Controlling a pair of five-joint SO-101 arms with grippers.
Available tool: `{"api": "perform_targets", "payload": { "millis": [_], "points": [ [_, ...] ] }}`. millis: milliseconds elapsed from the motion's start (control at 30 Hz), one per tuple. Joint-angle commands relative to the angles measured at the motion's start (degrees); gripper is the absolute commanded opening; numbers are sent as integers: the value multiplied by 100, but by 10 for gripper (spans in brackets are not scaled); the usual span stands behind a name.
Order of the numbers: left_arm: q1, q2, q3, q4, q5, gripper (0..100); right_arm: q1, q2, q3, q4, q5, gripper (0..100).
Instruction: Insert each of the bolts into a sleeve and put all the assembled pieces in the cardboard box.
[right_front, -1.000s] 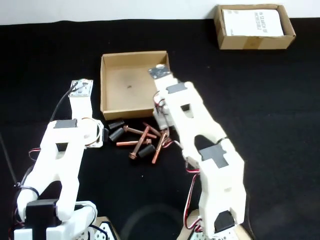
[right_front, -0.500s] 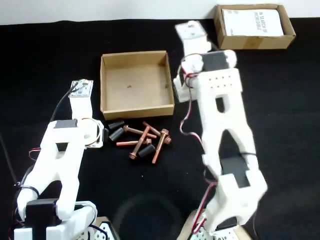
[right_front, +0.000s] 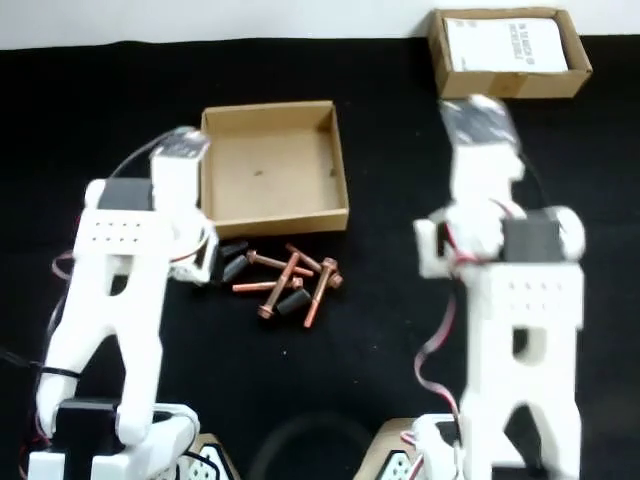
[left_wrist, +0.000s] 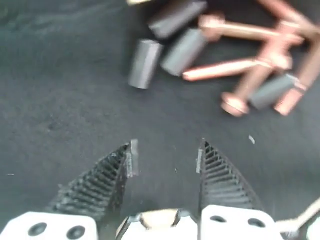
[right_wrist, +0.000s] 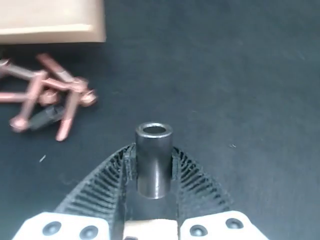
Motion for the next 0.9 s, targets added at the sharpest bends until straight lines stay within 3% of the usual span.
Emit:
{"api": "perform_targets", "payload": {
  "millis": [0, 167, 267, 433, 867],
  "points": [
    [901, -4, -1042, 818, -211, 203, 1015, -1314, 1859, -778, 211, 7],
    [2308, 295, -1156, 879, -211, 204, 2114, -2422, 3881, -2018, 589, 7],
    [2809, 980, -1332, 879, 18, 204, 2615, -2853, 4708, -2651, 835, 7],
    [2870, 2413, -2343, 914, 141, 204, 3116, -3248, 5490, -3213, 888, 7],
    [2870, 5007, -4716, 923, 141, 200, 3152, -3697, 5780, -3240, 888, 7]
  ]
}}
